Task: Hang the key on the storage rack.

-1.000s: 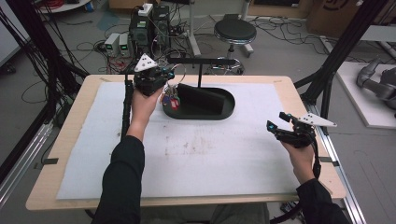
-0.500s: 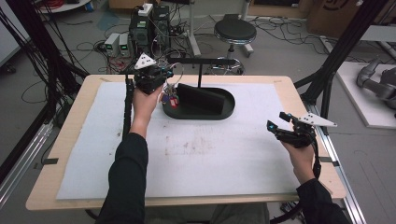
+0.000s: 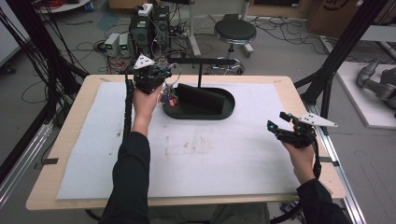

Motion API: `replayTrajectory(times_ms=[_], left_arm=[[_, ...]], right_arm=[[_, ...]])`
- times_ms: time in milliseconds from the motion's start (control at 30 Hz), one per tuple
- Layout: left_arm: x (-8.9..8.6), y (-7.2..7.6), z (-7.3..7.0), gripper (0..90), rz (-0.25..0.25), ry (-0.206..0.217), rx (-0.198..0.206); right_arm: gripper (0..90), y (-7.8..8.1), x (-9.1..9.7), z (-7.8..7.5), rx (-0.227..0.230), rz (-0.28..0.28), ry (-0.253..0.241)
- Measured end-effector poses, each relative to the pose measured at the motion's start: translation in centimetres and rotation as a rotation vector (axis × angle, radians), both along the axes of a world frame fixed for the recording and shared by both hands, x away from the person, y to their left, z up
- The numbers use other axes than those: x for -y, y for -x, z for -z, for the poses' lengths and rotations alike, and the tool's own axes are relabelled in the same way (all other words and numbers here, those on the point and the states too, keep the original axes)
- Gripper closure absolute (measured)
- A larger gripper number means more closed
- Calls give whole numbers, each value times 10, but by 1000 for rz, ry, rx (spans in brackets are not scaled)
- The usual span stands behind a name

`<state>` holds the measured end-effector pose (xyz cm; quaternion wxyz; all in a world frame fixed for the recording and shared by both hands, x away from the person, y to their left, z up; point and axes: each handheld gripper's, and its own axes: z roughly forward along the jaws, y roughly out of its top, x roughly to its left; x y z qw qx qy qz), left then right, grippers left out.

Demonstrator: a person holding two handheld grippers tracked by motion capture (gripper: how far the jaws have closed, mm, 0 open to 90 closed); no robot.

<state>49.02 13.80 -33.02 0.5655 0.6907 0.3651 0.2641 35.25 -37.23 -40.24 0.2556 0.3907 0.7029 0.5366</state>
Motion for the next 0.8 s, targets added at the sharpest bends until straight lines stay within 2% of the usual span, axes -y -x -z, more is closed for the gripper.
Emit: replayTrajectory(times_ms=[333,533,600,800], left_arm=[[2,-2,4,860,-35,-7,-12],[5,-2,6,854,-41,-43,-25],[5,-2,6,815,-50,-31,-26],[4,2,3,625,-92,-54,-22]], right_arm=[[263,0,1,0,1,1,-1],[263,0,1,0,1,0,1],[263,0,2,1,-1,1,0],[263,0,3,1,-4,5,-9]])
